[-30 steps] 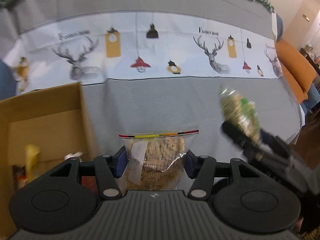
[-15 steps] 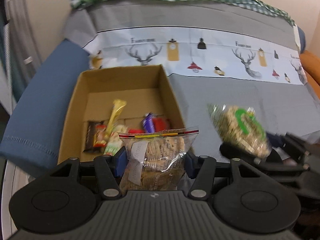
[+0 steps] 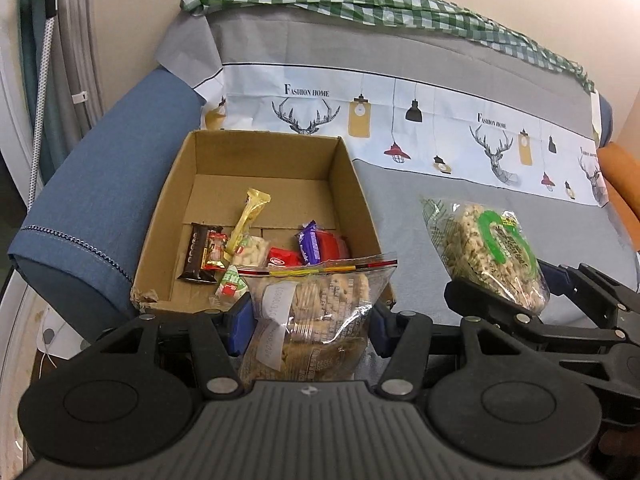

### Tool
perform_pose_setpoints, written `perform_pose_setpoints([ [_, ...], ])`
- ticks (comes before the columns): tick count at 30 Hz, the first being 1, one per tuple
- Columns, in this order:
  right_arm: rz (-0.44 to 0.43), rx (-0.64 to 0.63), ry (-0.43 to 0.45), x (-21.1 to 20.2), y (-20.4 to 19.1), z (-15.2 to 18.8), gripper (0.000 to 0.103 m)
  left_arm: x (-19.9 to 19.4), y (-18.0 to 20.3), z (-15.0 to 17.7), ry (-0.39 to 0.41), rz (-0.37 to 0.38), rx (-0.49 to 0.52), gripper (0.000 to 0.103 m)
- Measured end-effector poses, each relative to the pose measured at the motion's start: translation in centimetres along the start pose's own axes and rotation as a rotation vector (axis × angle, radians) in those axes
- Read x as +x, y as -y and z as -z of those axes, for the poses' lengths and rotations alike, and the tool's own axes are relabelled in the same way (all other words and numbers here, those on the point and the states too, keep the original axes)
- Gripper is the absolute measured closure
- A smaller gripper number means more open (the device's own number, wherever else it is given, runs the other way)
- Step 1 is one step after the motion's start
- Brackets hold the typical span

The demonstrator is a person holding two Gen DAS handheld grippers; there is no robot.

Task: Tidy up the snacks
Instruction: 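Carry the cracker bag and nut cake bag over the box with both tools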

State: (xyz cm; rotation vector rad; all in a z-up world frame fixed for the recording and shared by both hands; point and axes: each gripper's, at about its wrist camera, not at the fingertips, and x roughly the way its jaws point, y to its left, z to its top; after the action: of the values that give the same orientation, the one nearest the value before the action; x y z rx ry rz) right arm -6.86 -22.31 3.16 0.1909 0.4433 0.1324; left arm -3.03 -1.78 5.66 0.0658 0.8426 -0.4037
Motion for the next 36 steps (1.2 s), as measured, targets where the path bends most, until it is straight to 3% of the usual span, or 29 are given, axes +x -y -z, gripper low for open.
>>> perform_pose_setpoints([
  [10,-0.024,-0.026,-0.032,1.2,-0.6,-0.7,0.021,-0.5,-1.0,-0.4,0.042,-0.017,-0.035,0.041],
  [36,-0.013,-0.054,-0.064,2.5,-1.3,-0.7,0.021,1.6,-3.7,-2.0,0.011,-0.037,-0.080,0.041],
])
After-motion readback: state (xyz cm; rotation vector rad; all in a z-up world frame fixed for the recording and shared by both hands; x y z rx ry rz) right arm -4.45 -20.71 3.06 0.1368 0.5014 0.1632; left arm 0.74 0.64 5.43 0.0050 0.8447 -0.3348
